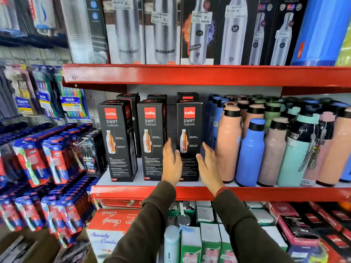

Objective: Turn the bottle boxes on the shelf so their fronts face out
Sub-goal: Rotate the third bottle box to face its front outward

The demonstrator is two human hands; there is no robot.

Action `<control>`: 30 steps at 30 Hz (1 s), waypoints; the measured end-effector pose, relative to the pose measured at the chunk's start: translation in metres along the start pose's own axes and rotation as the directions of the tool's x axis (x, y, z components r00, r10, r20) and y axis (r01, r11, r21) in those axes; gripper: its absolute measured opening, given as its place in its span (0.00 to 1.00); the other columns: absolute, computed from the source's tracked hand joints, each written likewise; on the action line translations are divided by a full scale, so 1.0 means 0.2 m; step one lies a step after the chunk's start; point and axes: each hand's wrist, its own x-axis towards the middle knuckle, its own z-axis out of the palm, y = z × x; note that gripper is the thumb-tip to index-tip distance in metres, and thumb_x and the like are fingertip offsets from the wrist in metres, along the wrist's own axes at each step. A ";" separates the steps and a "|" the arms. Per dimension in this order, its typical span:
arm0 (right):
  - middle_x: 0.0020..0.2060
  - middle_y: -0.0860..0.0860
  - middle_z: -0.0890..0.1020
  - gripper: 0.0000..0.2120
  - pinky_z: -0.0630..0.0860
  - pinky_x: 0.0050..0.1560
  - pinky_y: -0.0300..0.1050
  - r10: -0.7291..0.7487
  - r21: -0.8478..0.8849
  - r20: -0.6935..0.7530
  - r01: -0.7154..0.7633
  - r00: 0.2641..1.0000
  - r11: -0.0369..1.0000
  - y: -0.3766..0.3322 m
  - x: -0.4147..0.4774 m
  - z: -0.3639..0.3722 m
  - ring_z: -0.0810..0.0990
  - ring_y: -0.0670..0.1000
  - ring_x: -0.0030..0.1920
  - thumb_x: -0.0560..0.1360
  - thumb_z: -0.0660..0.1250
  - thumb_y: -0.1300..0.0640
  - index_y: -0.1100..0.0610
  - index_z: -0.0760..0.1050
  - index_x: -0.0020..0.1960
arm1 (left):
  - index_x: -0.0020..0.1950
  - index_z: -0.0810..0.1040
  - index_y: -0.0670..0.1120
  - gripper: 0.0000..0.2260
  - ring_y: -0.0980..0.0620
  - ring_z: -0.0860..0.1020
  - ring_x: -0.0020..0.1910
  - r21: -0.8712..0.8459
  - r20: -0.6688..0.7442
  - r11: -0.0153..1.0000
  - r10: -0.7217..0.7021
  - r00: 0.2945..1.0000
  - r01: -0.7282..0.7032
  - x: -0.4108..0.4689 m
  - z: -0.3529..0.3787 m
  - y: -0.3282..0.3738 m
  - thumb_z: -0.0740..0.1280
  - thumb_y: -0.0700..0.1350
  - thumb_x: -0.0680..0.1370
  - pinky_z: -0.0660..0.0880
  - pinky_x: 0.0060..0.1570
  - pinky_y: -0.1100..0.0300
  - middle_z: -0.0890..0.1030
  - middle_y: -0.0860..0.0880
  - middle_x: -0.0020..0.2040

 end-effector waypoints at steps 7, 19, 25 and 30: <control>0.67 0.45 0.71 0.23 0.64 0.72 0.43 0.092 0.166 0.082 -0.105 0.992 0.981 0.07 -0.02 0.07 0.68 0.44 0.68 0.82 0.58 0.62 0.49 0.61 0.75 | 0.77 0.64 0.45 0.20 0.55 0.71 0.66 -0.069 0.097 0.969 -0.230 0.968 0.237 -0.03 0.03 -0.10 0.55 0.43 0.85 0.65 0.65 0.65 0.73 0.45 0.73; 0.68 0.46 0.72 0.46 0.69 0.71 0.46 -0.026 0.028 0.021 0.025 0.999 0.999 0.13 0.00 0.06 0.71 0.47 0.70 0.65 0.78 0.59 0.49 0.59 0.76 | 0.71 0.74 0.50 0.19 0.53 0.80 0.61 -0.264 0.040 0.925 -0.271 0.962 0.272 -0.01 0.01 -0.14 0.66 0.48 0.80 0.75 0.68 0.46 0.83 0.50 0.60; 0.60 0.38 0.78 0.43 0.73 0.63 0.36 -0.084 0.077 -0.097 0.092 0.992 0.993 0.05 0.02 0.06 0.75 0.38 0.63 0.58 0.83 0.55 0.43 0.67 0.68 | 0.65 0.79 0.55 0.14 0.52 0.81 0.62 -0.363 -0.022 0.909 -0.229 0.973 0.205 -0.05 0.03 -0.10 0.66 0.52 0.80 0.77 0.65 0.43 0.84 0.53 0.59; 0.62 0.47 0.79 0.46 0.75 0.65 0.52 -0.017 0.080 -0.184 0.032 0.983 0.996 0.06 0.05 0.07 0.77 0.48 0.64 0.56 0.83 0.50 0.49 0.66 0.70 | 0.59 0.82 0.60 0.13 0.50 0.78 0.67 -0.383 -0.021 0.907 -0.196 0.980 0.173 -0.07 0.06 -0.11 0.59 0.51 0.83 0.73 0.69 0.43 0.81 0.50 0.66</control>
